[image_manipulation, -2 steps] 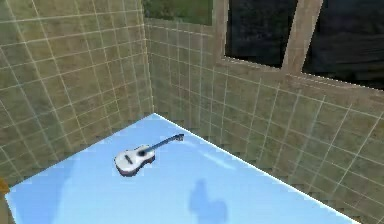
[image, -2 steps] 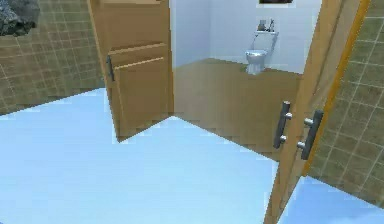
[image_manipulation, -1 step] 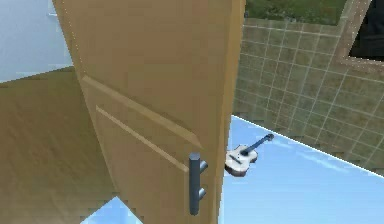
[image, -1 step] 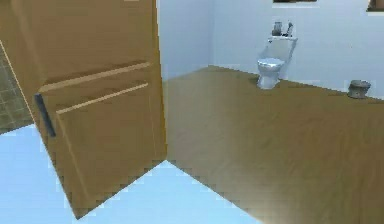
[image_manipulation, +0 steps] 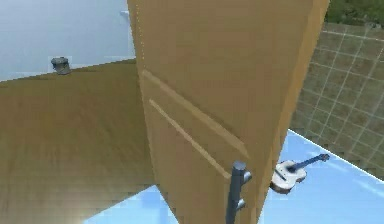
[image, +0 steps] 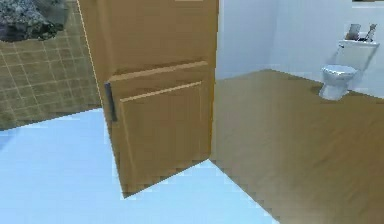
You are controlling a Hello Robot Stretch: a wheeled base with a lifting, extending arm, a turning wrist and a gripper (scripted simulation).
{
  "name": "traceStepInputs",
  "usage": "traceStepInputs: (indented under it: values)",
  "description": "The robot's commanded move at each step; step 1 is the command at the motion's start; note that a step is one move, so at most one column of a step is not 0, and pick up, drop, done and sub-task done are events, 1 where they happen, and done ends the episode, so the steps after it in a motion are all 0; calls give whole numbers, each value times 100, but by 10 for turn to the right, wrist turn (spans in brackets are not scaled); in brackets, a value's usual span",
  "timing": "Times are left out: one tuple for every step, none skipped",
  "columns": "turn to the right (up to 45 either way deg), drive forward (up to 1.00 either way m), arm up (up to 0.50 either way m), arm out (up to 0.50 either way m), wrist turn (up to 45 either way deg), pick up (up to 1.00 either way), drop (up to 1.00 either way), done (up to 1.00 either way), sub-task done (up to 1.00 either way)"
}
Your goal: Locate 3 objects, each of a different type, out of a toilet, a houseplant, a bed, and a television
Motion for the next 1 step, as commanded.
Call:
traceStepInputs:
  values:
    - [0, 15, 0, 0, 0, 0, 0, 0, 0]
